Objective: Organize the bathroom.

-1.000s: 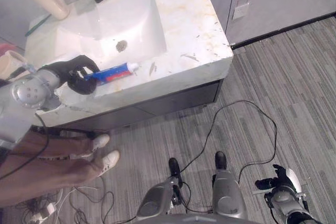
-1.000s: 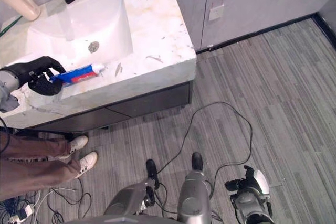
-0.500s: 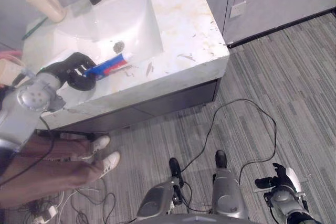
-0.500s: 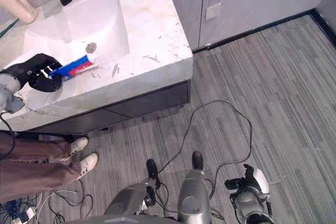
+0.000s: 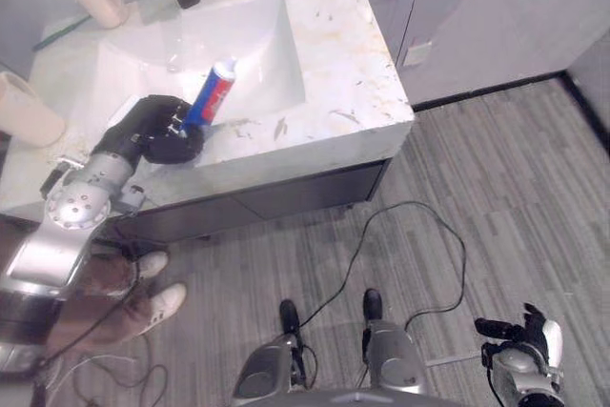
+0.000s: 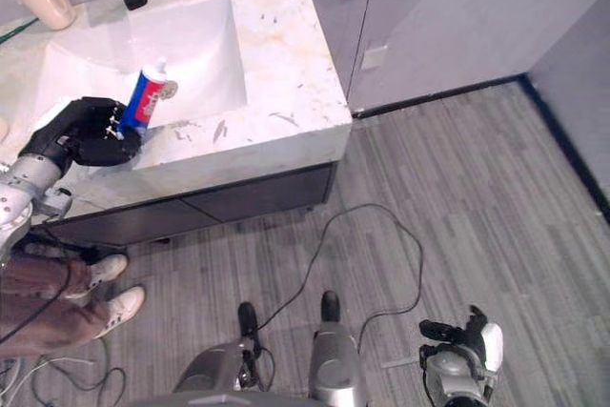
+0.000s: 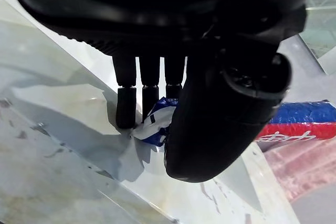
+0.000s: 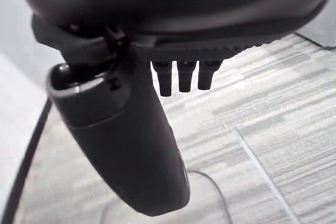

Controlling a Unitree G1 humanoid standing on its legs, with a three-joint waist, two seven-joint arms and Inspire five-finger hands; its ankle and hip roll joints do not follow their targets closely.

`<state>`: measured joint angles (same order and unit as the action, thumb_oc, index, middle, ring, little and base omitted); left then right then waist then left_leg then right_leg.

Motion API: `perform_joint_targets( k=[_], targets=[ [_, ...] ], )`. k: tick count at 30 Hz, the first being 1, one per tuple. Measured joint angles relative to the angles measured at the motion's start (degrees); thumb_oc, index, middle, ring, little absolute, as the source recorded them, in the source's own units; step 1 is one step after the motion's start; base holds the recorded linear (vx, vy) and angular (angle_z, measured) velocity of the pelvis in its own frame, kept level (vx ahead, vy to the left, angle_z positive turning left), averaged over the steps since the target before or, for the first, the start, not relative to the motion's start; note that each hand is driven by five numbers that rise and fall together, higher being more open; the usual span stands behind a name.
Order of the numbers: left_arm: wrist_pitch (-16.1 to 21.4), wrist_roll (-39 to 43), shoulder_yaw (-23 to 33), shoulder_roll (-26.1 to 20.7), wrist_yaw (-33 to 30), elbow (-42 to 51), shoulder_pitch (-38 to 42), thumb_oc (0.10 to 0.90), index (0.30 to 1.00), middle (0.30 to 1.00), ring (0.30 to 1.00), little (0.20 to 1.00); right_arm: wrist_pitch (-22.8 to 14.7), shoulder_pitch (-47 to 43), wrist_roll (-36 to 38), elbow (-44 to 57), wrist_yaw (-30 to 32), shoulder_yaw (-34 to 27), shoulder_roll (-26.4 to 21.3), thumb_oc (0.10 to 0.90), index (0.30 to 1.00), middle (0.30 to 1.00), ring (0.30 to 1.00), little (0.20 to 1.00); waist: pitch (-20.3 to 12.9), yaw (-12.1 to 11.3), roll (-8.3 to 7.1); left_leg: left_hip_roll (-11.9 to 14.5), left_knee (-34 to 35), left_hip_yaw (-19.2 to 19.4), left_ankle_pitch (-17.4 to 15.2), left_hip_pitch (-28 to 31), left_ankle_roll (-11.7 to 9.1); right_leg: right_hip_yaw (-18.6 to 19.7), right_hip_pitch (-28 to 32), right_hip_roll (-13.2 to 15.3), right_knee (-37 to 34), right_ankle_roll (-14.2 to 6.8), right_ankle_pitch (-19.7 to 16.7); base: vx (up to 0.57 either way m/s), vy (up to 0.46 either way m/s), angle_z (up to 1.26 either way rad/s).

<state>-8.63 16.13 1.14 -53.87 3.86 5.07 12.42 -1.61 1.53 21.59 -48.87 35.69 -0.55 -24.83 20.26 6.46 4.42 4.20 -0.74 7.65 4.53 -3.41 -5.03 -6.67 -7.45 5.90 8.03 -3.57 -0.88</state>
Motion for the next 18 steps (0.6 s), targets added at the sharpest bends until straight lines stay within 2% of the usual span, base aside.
perform_joint_targets(
  k=[3, 6, 7, 10, 12, 14, 18],
  targets=[
    [0.0, 0.0, 0.4, 0.0, 0.9, 0.6, -1.3, 0.4, 0.3, 0.3, 0.3, 0.3, -1.3, 1.9, 1.9, 5.3, 3.8, -5.4, 0.0, 0.8, 0.9, 0.9, 0.9, 0.9, -0.5, 0.8, -1.65, 0.4, 0.0, 0.0, -0.2, 1.1, -0.1, 0.0, 2.1, -0.6, -2.0, 0.2, -0.9, 0.06, -0.04, -0.04],
    [-0.3, 0.0, 2.1, 1.0, 1.9, 2.0, -4.9, 0.4, 0.3, 0.3, 0.3, 0.3, -1.4, 4.7, 1.8, 14.5, 5.8, -13.7, -0.6, 0.8, 0.9, 0.9, 0.9, 0.9, -0.9, 1.6, -2.26, 0.6, 0.1, 0.2, -1.1, 2.9, -0.5, 0.1, 4.6, -1.1, -3.9, 0.3, -1.1, 0.07, -0.01, -0.05],
    [-0.3, 0.0, 2.2, 1.8, 2.0, 2.4, -5.7, 0.4, 0.3, 0.3, 0.3, 0.3, -1.4, 5.1, 1.8, 17.6, 7.6, -15.8, -2.7, 0.8, 0.9, 0.9, 0.9, 0.9, -1.4, 1.6, -2.43, 0.7, 0.1, 0.3, -1.2, 3.1, -0.5, 0.2, 5.0, -1.2, -4.3, 0.2, -1.2, 0.08, 0.008, -0.07],
    [-0.8, 0.0, 3.2, 4.1, 2.5, 2.6, -6.2, 0.4, 0.3, 0.3, 0.3, 0.3, 2.1, 6.1, 1.4, 27.9, 9.3, -22.7, -8.2, 0.8, 0.9, 0.9, 0.9, 0.9, -1.7, 1.7, -2.65, 0.6, 0.2, 0.6, -1.2, 3.9, -0.4, 0.5, 5.8, -1.3, -5.2, 0.5, -1.9, 0.08, 0.015, -0.05],
    [-1.1, 0.0, 3.2, 4.5, 2.4, 2.8, -6.2, 0.4, 0.3, 0.3, 0.3, 0.3, 4.9, 5.2, -0.6, 34.4, 9.9, -25.0, -12.0, 0.8, 0.9, 0.9, 0.9, 0.9, -2.2, 1.8, -3.08, 0.6, 0.2, 0.8, -1.3, 3.9, -0.4, 0.7, 5.8, -1.3, -5.3, 0.5, -2.1, 0.04, 0.01, -0.06],
    [-1.4, 0.0, 3.1, 4.5, 2.4, 2.8, -6.2, 0.4, 0.3, 0.3, 0.3, 0.3, 6.0, 3.1, -1.7, 38.4, 9.8, -25.2, -14.2, 0.8, 0.9, 0.9, 0.9, 0.9, -3.0, 1.8, -3.75, 0.6, 0.2, 0.9, -1.3, 3.9, -0.4, 0.8, 5.7, -1.4, -5.3, 0.5, -2.2, 0.05, 0.014, -0.03],
    [-1.4, 0.0, 2.1, 4.5, 0.8, 2.8, -5.9, 0.4, 0.3, 0.3, 0.3, 0.3, 8.5, -2.0, -4.2, 40.9, 8.1, -22.7, -16.2, 0.8, 0.9, 0.9, 0.9, 0.9, -4.1, 1.7, -4.57, 0.7, 0.2, 1.4, -1.3, 4.2, -0.3, 0.9, 5.8, -1.5, -5.4, 0.5, -2.2, 0.05, 0.005, -0.02]
  ],
)
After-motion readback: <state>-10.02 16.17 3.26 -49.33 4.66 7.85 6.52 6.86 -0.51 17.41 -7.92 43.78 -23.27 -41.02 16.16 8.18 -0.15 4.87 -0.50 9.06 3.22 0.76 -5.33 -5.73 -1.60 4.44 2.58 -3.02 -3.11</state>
